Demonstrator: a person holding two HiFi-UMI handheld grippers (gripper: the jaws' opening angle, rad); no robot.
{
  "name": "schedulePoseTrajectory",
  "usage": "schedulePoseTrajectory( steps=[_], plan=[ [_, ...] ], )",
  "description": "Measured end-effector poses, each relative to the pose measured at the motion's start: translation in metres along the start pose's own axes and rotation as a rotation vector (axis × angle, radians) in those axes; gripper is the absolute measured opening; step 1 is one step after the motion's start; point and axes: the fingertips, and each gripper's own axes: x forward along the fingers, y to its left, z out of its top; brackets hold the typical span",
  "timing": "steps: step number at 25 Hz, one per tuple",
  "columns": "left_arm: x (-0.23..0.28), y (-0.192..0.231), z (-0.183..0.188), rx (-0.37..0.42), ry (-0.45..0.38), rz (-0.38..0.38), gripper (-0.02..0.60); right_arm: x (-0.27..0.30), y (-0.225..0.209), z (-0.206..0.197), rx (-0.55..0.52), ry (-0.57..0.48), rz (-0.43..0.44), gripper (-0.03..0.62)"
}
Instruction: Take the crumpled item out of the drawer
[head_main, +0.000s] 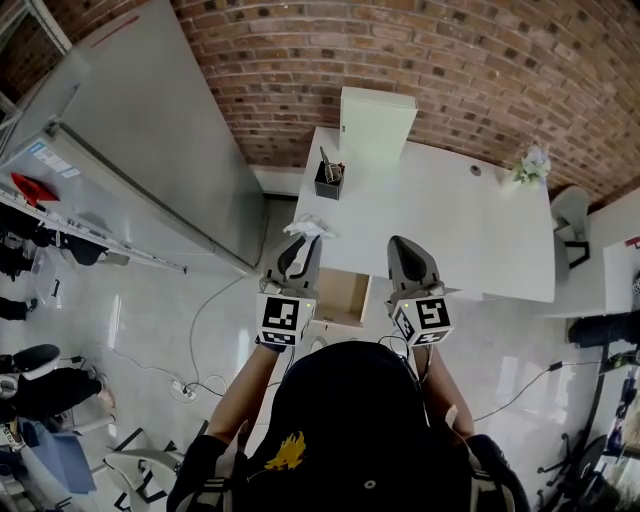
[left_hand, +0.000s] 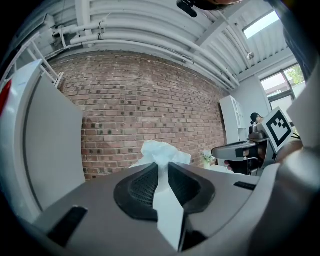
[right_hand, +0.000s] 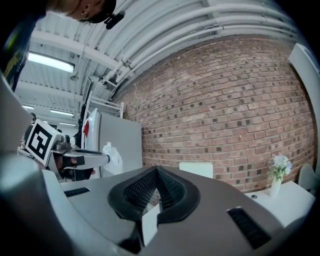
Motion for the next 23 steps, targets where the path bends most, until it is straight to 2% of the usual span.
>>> schedulePoseTrajectory(
  steps=[9,17,23],
  plan=[
    [-0.012,-0.001,0.003,-0.004,0.004,0.010,0.074,-0.007,0.004,-0.003,0.013,0.005,0.001,0.025],
    [-0.023,-0.010,0.003,0.003,0.012,-0.031,0.074,-0.005,0.010,-0.003,0.013,0.008,-0.001,0.025],
    [-0.013,-0.016,0.022,0.060,-0.040,-0.060,0.075,-0.001,-0.001,0.003,0.008,-0.015,-0.015,0.025]
  ],
)
